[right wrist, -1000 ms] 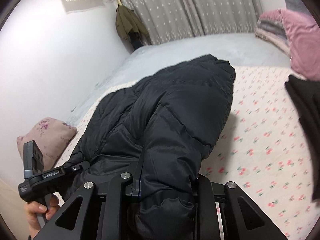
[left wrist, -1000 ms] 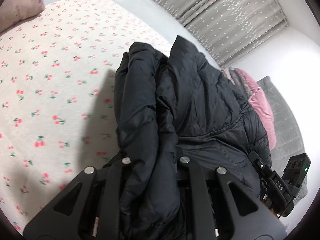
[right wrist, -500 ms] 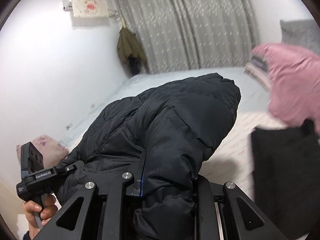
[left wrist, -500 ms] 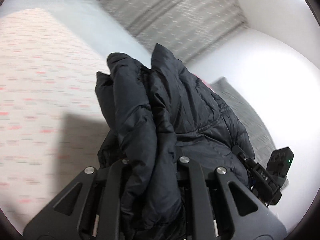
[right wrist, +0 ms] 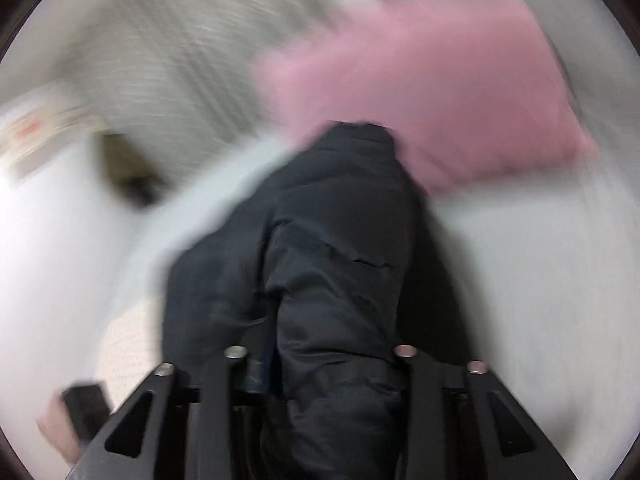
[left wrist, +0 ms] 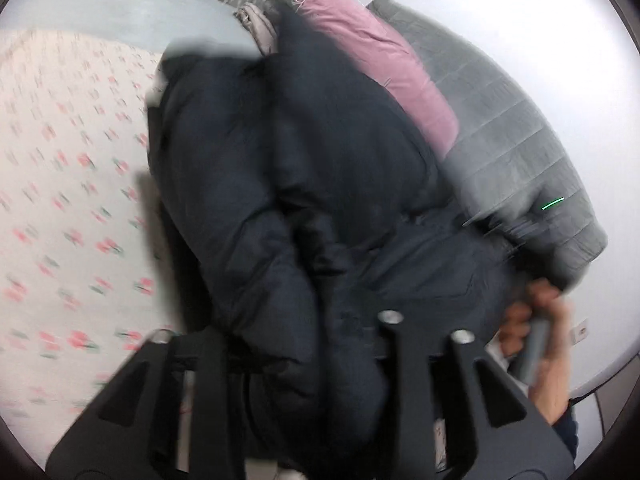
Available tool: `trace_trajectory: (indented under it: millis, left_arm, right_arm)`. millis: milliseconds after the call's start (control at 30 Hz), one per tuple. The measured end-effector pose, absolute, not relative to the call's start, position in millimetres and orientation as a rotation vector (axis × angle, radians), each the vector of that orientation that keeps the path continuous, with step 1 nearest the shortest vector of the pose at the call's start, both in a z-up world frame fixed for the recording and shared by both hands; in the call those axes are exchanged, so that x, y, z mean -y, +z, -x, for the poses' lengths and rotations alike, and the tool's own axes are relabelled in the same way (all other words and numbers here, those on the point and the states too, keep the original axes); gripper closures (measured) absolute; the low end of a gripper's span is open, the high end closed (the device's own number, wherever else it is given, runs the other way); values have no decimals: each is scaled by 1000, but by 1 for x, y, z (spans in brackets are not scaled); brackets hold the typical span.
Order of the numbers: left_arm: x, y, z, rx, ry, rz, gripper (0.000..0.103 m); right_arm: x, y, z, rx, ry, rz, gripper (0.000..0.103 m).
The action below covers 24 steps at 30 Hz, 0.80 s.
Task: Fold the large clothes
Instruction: 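Grasp the jacket bundle with both grippers and lift it onto the folded garment, then lower the jacket onto the stack and open both grippers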
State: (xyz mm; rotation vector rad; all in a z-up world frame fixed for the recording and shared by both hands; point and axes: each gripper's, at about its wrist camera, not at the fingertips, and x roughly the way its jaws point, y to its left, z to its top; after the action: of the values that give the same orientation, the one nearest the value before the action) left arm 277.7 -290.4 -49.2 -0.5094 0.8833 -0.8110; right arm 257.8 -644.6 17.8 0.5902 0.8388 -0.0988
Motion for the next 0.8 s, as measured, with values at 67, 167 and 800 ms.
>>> trace_trajectory:
  millis: [67, 167, 800]
  left_arm:
    - [283, -56, -278, -894, -835, 539, 62]
    - [269, -48, -283, -928, -869, 513, 57]
    - [175, 46, -97, -697, -459, 78, 6]
  right_arm:
    - [666, -20, -247, -840, -81, -721, 47]
    - [685, -36, -221, -720, -2, -898, 40]
    - [426, 56, -15, -523, -221, -298, 22]
